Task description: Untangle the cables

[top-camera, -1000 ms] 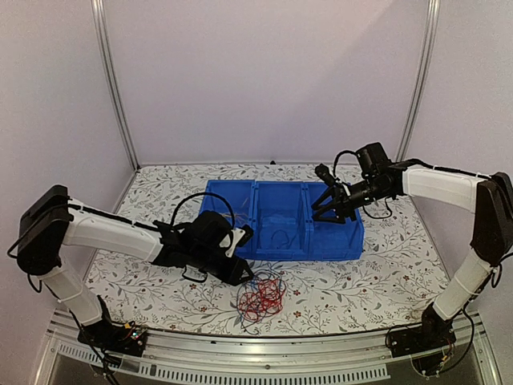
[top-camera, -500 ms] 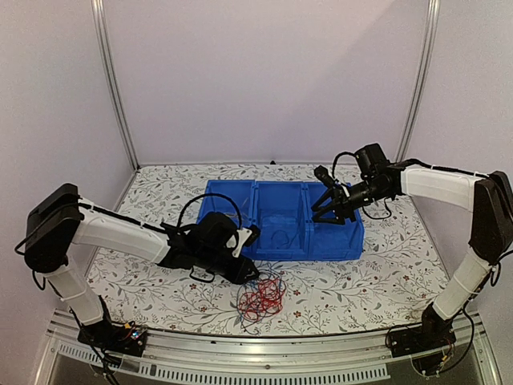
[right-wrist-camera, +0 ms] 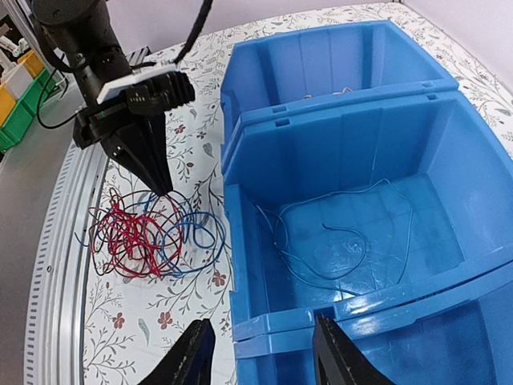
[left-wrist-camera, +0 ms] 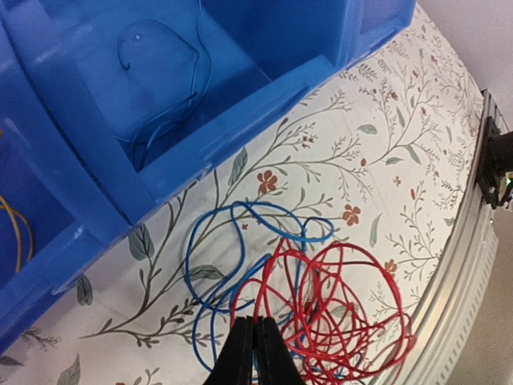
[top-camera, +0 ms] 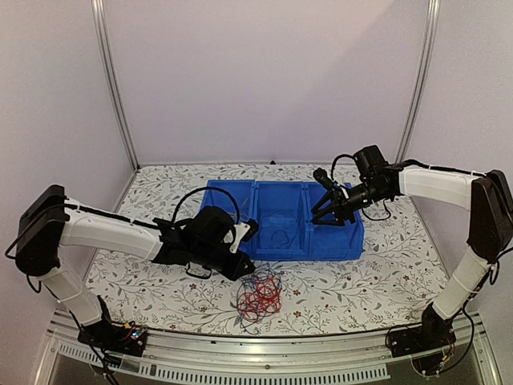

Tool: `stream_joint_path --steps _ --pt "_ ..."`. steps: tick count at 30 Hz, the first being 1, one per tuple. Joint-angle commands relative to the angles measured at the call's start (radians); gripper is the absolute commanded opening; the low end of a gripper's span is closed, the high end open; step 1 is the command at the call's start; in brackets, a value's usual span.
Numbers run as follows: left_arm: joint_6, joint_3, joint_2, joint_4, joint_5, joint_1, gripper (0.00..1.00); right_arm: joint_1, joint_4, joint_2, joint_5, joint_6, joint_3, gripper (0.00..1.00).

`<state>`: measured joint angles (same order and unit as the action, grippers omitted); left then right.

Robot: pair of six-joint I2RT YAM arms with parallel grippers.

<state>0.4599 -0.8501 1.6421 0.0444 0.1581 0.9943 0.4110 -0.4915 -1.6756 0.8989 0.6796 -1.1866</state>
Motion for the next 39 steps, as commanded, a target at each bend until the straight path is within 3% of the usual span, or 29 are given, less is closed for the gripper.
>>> stream_joint_path --steps 1,6,10,16,24,27,35,39 --pt "-0.040 -0.065 -0.163 0.090 -0.051 0.010 0.00 -0.003 -0.009 -0.010 0.007 0.012 -0.028 0.46" --pt "-0.081 -0.077 -0.294 0.112 -0.057 0.010 0.00 0.020 0.021 -0.002 0.054 -0.032 -0.031 0.45" --pt "-0.106 -0.074 -0.349 0.127 -0.062 0.010 0.00 0.121 0.092 0.050 0.092 -0.190 -0.045 0.47" --pt "-0.116 -0.112 -0.456 0.152 -0.133 0.009 0.00 0.323 0.089 0.055 -0.027 -0.226 -0.104 0.56" --pt "-0.118 -0.218 -0.576 0.099 -0.184 0.010 0.00 0.448 0.225 -0.018 -0.120 -0.331 -0.181 0.65" --pt "-0.116 -0.281 -0.582 0.090 -0.210 0.010 0.00 0.461 0.289 -0.052 -0.096 -0.414 -0.198 0.67" --pt "-0.147 -0.506 -0.509 0.145 -0.166 0.012 0.00 0.537 0.335 -0.155 -0.080 -0.442 -0.245 0.76" --pt "-0.176 -0.630 -0.476 0.144 -0.166 0.013 0.00 0.543 0.387 -0.218 -0.059 -0.497 -0.236 0.72"
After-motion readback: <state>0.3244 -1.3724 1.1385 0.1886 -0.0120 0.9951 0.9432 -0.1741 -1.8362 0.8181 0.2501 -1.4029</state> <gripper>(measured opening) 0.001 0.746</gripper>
